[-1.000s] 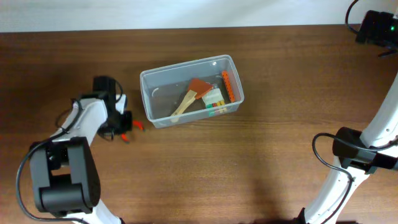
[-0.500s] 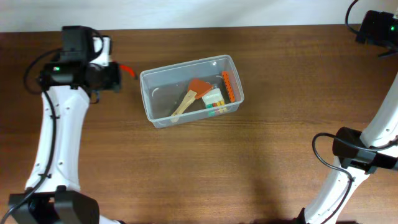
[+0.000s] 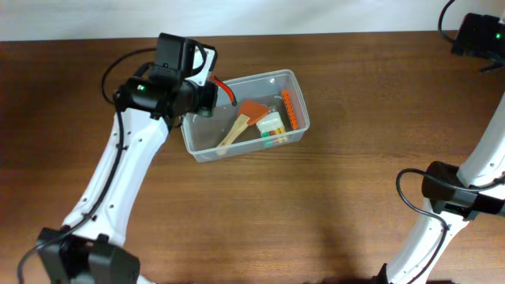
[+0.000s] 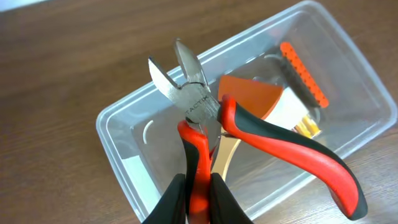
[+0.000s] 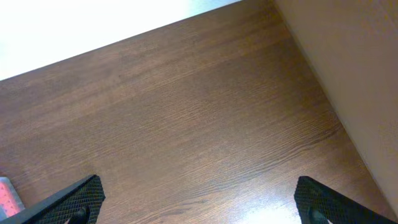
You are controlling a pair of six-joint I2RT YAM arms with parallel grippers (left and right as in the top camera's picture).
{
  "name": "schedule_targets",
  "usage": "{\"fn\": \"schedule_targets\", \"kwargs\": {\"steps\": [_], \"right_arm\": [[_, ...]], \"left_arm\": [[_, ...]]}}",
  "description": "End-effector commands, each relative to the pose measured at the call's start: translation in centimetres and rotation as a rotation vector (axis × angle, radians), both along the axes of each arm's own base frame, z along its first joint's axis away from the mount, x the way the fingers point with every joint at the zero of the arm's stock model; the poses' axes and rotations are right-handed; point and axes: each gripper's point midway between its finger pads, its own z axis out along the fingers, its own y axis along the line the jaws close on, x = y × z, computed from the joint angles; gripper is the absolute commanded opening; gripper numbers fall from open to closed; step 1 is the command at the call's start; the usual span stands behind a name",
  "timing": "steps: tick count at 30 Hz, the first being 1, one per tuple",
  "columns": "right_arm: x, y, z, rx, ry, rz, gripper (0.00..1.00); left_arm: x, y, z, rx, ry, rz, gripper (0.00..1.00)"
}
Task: Pack container
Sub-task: 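Lift the pliers, carry them right, and lower into the box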
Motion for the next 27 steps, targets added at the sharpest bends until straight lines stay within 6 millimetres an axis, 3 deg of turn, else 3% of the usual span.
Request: {"fn": "schedule_targets", "kwargs": {"steps": [1, 2, 3, 11, 18, 22, 24, 25, 27], "right_arm": [[-0.4, -0.1, 1.0, -0.015, -0.022, -0.007, 0.99], [-0.4, -0.1, 1.0, -0.015, -0.022, -0.007, 0.99], [-0.4, -0.1, 1.0, -0.015, -0.022, -0.007, 0.98], [-0.4, -0.1, 1.0, -0.015, -0.022, -0.007, 0.99], [-0.4, -0.1, 1.0, -0.015, -0.022, -0.007, 0.99], [-0.4, -0.1, 1.0, -0.015, -0.022, -0.007, 0.99], [-0.4, -0.1, 1.0, -0.015, -0.022, -0.007, 0.99], [-0.4, -0.1, 1.0, -0.015, -0.022, -0.006, 0.99], [-0.4, -0.1, 1.0, -0.015, -0.022, -0.006, 0.99]], "left_arm": [[1.4, -0.3, -3.4, 0.028, 0.06, 0.003, 0.02], [1.6, -0.4, -3.9, 0.029, 0.068, 0.002, 0.02], [2.0, -0.7, -6.1, 0.038, 0.107, -0.001, 0.02], [1.4, -2.2, -11.8, 0.035, 0.252, -0.042, 0.02], [0.2, -4.5, -14.6, 0.067, 0.313, -0.096, 0.02], [0.2, -4.7, -15.2, 0.074, 0.32, -0.099, 0.03], [0.3, -4.5, -15.2, 0.088, 0.316, -0.092, 0.08], [0.4, -4.2, -15.2, 0.097, 0.314, -0.087, 0.19], [0.4, -4.2, -15.2, 0.099, 0.313, -0.085, 0.32]]}}
